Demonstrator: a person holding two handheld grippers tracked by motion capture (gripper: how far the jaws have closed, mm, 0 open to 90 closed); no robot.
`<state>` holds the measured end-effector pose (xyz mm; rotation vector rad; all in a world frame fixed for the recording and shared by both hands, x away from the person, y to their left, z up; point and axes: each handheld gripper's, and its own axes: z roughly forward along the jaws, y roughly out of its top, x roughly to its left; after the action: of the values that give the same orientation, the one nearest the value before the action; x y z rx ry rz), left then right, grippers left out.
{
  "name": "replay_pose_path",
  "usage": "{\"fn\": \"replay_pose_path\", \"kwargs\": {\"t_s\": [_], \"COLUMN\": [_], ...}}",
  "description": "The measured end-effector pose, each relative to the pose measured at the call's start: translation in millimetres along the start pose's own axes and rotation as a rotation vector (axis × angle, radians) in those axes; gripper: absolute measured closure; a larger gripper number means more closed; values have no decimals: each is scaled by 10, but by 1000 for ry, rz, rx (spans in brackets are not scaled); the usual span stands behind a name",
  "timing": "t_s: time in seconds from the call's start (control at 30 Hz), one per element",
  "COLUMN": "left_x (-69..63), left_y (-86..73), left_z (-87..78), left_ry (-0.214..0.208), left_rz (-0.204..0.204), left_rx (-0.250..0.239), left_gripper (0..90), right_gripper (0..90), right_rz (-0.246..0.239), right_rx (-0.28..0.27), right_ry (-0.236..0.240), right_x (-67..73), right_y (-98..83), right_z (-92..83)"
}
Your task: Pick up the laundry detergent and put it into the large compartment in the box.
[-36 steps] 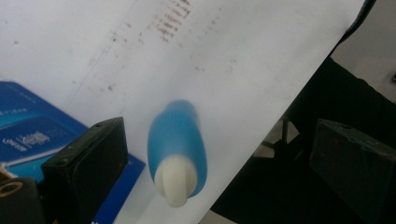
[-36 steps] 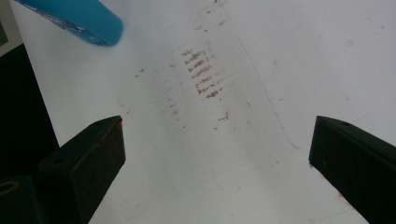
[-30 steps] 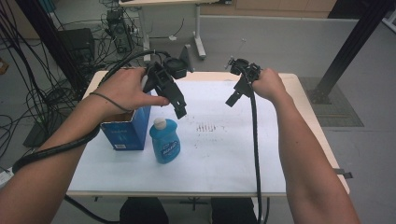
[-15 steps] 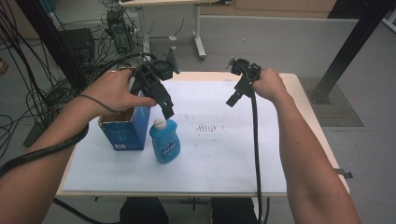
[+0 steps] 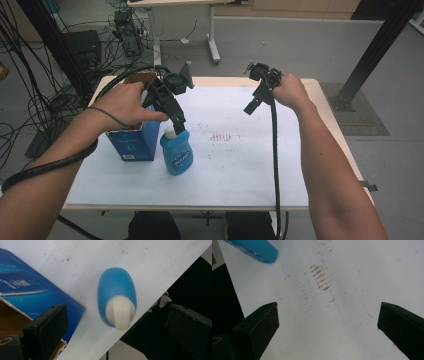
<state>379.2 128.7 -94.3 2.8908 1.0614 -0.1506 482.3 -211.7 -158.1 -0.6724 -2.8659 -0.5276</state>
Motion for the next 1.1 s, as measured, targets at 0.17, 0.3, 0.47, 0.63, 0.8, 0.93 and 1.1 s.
{"fn": "replay_pose_path", "kwargs": {"t_s": [0.17, 0.3, 0.47, 0.63, 0.8, 0.93, 1.1], "left_x": [-14, -10, -16, -26, -21, -10, -9], "left_y": [23, 28, 49, 60, 61, 55, 57], "left_z": [60, 124, 183, 185, 177, 176, 190], "left_ry": [1, -7, -11, -13, -14, -18, -21], "left_rz": [3, 4, 5, 11, 9, 8, 8], "left_rx": [16, 27, 41, 42, 39, 37, 37], "left_gripper": [49, 49, 49, 49, 49, 49, 49], "right_gripper": [39, 39, 39, 39, 39, 39, 39], "right_rz": [3, 0, 1, 0, 1, 0, 0], "right_rx": [-4, -1, 2, 4, 2, 6, 6], "right_ry": [3, 3, 1, 1, 2, 0, -3], "right_x": [-4, 0, 4, 7, 8, 10, 11], "right_y": [-8, 0, 5, 15, 18, 25, 24], "right_z": [13, 18, 25, 31, 36, 30, 26]}}
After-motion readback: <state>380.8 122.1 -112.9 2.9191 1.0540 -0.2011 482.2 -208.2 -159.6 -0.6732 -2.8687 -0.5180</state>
